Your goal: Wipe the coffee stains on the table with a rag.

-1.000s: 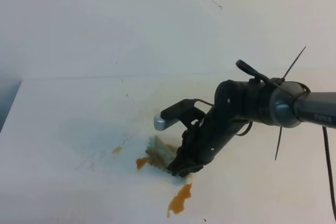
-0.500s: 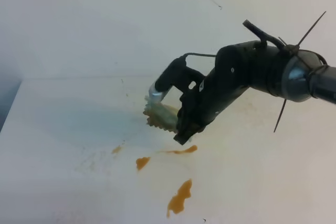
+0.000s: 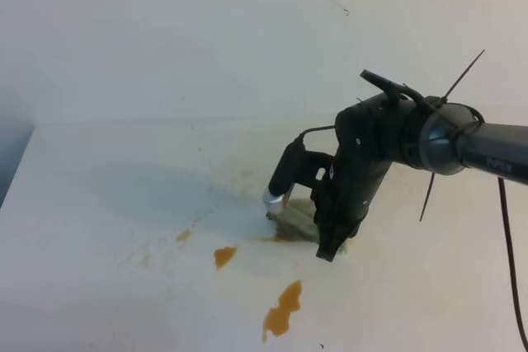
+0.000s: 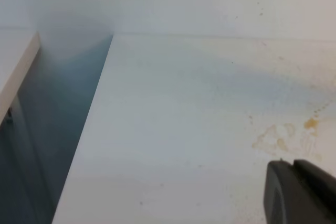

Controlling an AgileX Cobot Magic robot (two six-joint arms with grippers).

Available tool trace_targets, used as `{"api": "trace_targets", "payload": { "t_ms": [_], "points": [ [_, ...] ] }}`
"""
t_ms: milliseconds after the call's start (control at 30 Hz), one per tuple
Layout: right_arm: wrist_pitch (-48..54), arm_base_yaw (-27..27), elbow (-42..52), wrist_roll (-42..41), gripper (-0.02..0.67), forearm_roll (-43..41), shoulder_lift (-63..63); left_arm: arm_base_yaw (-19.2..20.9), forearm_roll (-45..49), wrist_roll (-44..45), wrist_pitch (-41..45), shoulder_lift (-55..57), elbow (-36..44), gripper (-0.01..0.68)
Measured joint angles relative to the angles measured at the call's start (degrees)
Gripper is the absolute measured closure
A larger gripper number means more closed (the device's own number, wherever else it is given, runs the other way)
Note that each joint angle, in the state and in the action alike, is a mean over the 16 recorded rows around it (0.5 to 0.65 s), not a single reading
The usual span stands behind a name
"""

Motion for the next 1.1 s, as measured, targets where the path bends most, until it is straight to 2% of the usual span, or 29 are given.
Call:
{"api": "trace_targets", "payload": {
  "t_ms": [267,467,833,1100],
  "points": [
    [5.4,1.2,0.5,-8.5,0.619,7.5,1.4,0.0,0.0,0.0,0.0,0.0,0.0,0.676],
    [6.0,3.4,4.5,-12.3,0.619,12.4,-0.4,0.0,0.0,0.0,0.0,0.0,0.0,0.676],
    [-1.3,6.5,18.0,-14.8,0.619,22.4,-7.2,0.0,0.0,0.0,0.0,0.0,0.0,0.676],
    [-8.8,7.4,22.4,-17.7,0.619,34.0,-9.1,0.0,0.0,0.0,0.0,0.0,0.0,0.676]
  ]
}}
